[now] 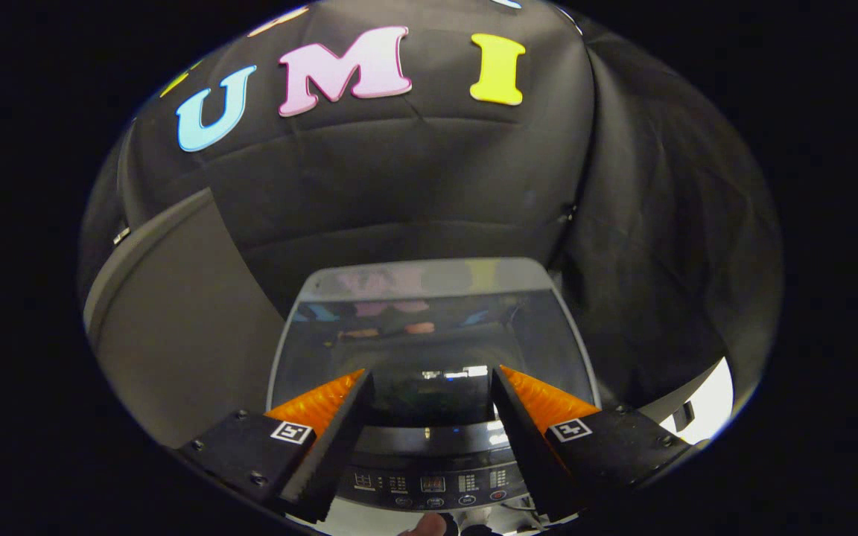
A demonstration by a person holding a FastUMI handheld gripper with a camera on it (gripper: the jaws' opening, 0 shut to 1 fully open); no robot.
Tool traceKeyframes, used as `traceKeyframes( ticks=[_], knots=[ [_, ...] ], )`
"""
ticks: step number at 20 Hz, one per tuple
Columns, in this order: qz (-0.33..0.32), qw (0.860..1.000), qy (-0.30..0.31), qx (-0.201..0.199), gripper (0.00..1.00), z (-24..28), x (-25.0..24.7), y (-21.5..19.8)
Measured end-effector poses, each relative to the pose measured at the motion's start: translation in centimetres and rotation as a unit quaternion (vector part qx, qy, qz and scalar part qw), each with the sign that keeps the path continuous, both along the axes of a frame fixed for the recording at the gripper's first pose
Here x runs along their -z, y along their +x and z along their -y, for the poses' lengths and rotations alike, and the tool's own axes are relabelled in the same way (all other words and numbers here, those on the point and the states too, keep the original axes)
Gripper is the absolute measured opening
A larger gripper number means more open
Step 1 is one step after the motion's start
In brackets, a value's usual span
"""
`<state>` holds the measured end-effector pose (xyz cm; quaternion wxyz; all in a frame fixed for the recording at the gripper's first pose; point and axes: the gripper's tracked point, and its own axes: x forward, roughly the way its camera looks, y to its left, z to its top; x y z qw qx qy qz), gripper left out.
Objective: Put the clothes into the washing machine and then close the washing machine lid.
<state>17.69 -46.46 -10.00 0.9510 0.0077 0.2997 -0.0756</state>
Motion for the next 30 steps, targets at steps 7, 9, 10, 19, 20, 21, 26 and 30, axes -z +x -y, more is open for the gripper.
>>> traceKeyframes(
  ticks=[7,9,10,19,20,21,26,30],
  knots=[
    [0.167,0.985,0.006,-0.038,0.99,-2.7,-16.2,1.4],
    [0.206,0.977,0.009,-0.047,0.99,-3.4,-20.0,0.7],
    [0.222,0.974,0.01,-0.05,0.99,-3.7,-21.8,0.3],
    [0.32,0.945,0.007,-0.061,0.99,-6.7,-32.7,-4.3],
    [0.327,0.943,0.003,-0.065,0.99,-7.2,-33.4,-4.8],
    [0.334,0.94,0.003,-0.065,0.99,-7.9,-34.3,-5.1],
    [0.354,0.933,-0.006,-0.067,0.99,-10.6,-36.7,-7.4],
    [0.358,0.931,-0.02,-0.071,0.99,-12.6,-37.8,-8.1]
  ],
)
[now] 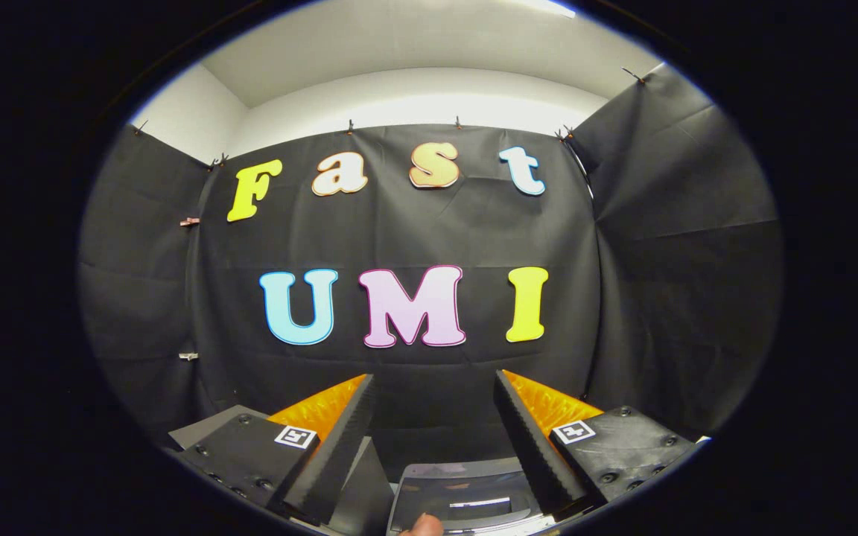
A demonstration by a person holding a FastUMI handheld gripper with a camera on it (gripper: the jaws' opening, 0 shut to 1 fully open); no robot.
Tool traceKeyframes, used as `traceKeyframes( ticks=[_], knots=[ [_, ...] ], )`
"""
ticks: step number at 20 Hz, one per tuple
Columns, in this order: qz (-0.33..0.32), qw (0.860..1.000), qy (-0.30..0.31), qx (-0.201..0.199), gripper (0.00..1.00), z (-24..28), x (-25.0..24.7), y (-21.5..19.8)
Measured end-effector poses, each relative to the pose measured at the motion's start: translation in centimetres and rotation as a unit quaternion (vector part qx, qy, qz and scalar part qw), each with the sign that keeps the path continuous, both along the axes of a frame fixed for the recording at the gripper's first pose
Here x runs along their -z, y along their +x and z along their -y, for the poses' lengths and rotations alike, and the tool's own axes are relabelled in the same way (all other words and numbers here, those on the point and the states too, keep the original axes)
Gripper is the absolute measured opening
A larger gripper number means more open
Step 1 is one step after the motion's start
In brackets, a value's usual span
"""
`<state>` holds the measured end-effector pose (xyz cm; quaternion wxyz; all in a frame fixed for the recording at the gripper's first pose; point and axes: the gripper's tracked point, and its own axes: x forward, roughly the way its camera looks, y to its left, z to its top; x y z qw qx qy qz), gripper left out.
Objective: Put the clothes into the washing machine and then close the washing machine lid.
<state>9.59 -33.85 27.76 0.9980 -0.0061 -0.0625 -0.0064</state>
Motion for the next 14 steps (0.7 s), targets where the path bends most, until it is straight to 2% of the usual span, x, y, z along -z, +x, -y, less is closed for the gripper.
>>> traceKeyframes(
  ticks=[4,14],
  knots=[
    [0.005,1.0,-0.006,0.012,0.99,-0.7,-0.7,-0.8],
    [-0.002,1.0,-0.019,0.0,0.99,-3.1,0.1,-0.9]
  ],
)
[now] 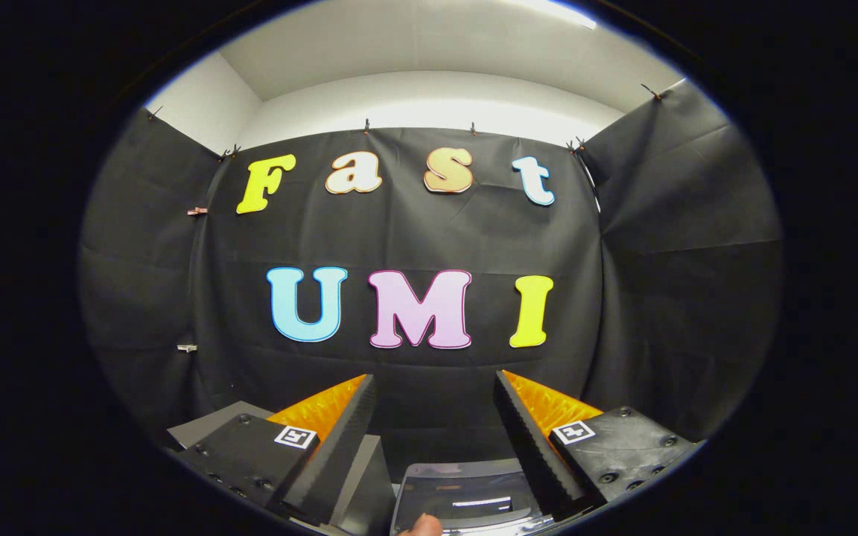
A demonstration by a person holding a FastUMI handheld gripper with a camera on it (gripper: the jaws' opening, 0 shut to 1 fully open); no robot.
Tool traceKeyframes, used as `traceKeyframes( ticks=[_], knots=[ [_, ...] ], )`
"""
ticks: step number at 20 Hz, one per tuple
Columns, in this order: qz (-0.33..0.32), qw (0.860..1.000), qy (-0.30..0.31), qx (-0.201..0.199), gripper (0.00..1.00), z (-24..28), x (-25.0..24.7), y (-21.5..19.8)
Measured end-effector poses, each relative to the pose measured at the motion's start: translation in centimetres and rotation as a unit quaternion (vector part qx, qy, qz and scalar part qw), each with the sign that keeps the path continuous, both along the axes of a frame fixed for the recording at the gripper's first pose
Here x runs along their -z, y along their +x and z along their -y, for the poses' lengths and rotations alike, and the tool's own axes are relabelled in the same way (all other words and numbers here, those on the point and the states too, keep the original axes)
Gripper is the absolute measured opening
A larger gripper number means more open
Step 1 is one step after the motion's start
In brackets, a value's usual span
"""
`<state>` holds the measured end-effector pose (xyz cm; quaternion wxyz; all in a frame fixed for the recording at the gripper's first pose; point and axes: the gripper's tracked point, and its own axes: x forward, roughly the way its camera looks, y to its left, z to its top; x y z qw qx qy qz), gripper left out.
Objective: Put the clothes into the washing machine and then close the washing machine lid.
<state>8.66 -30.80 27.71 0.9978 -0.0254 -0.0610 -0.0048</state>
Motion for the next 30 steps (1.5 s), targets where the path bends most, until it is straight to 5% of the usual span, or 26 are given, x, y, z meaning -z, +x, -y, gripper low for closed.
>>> traceKeyframes(
  ticks=[30],
  knots=[
    [-0.004,1.0,-0.003,-0.005,0.99,0.1,1.0,0.9]
  ],
)
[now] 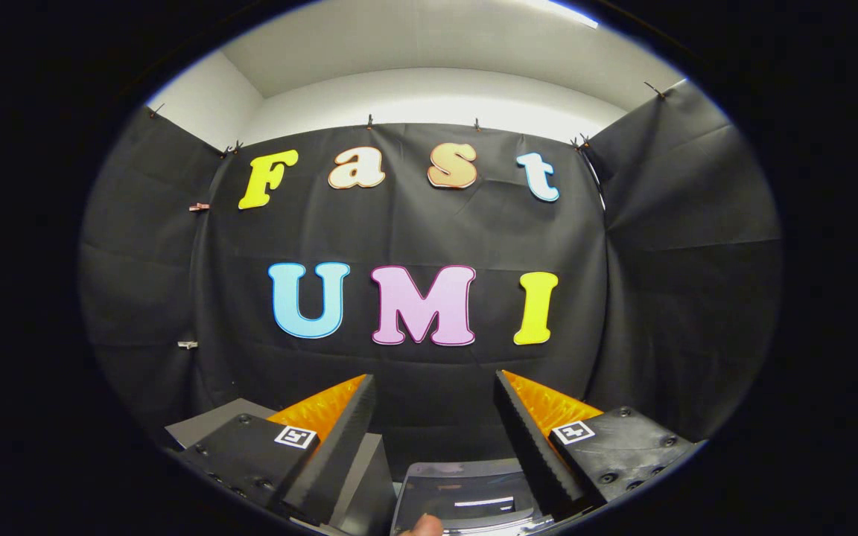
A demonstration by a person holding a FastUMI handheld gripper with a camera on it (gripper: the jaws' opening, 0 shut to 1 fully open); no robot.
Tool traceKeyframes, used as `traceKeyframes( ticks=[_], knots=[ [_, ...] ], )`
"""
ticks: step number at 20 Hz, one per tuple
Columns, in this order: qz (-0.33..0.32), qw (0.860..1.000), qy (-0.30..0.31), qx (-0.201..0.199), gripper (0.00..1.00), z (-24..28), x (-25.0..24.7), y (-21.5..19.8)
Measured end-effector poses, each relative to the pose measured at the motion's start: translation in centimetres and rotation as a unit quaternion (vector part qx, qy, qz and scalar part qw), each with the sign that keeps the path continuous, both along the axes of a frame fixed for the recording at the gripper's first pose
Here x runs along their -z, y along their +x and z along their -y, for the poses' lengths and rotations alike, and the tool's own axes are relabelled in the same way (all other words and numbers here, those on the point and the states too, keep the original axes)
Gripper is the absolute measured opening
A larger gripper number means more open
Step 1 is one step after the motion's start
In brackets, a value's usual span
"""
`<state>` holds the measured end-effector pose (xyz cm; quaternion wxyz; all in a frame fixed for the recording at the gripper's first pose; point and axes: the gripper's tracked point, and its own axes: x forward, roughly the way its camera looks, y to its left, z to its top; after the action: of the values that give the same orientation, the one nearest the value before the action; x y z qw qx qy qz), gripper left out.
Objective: Put the clothes into the washing machine and then close the washing machine lid.
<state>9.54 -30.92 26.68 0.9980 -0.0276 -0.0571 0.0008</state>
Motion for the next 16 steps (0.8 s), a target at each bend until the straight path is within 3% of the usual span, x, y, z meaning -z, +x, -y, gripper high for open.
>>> traceKeyframes(
  ticks=[5,16],
  knots=[
    [0.0,1.0,0.005,-0.01,0.99,-0.6,0.1,0.4],
    [0.01,1.0,0.011,0.016,0.98,1.6,-0.7,0.3]
  ],
)
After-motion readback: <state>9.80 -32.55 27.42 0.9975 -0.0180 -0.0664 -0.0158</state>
